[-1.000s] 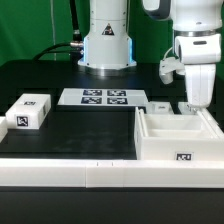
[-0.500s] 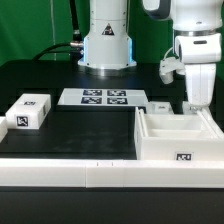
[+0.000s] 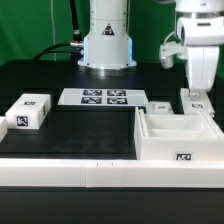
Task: Assemble cabinet
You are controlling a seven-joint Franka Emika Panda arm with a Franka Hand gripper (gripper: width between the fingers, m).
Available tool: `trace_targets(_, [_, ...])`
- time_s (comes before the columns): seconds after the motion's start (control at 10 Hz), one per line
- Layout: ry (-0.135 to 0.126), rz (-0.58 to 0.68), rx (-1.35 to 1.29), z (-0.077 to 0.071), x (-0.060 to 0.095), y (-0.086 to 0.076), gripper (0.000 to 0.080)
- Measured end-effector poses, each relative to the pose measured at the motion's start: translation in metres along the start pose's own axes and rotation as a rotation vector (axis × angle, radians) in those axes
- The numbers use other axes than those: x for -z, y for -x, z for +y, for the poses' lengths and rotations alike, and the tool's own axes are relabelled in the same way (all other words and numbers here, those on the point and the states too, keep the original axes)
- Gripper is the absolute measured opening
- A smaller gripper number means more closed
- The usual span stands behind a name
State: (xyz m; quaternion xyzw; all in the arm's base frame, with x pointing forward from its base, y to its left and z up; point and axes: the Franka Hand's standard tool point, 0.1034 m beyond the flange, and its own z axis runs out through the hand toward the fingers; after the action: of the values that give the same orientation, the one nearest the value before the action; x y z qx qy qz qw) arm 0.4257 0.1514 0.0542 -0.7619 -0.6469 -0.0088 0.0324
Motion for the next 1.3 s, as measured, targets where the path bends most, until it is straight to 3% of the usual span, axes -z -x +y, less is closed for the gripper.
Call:
trace_targets(0.3, [0.01,-0.009,0.014,0.009,0.009,0.028,0.007])
trace_targets(0.7, [0.006,-0.009,0.011,0.009,0.007,0.029,0.007])
trace_targets(1.3, [0.014,-0.001,-0.003,0.027,0.008,0.031,0.007])
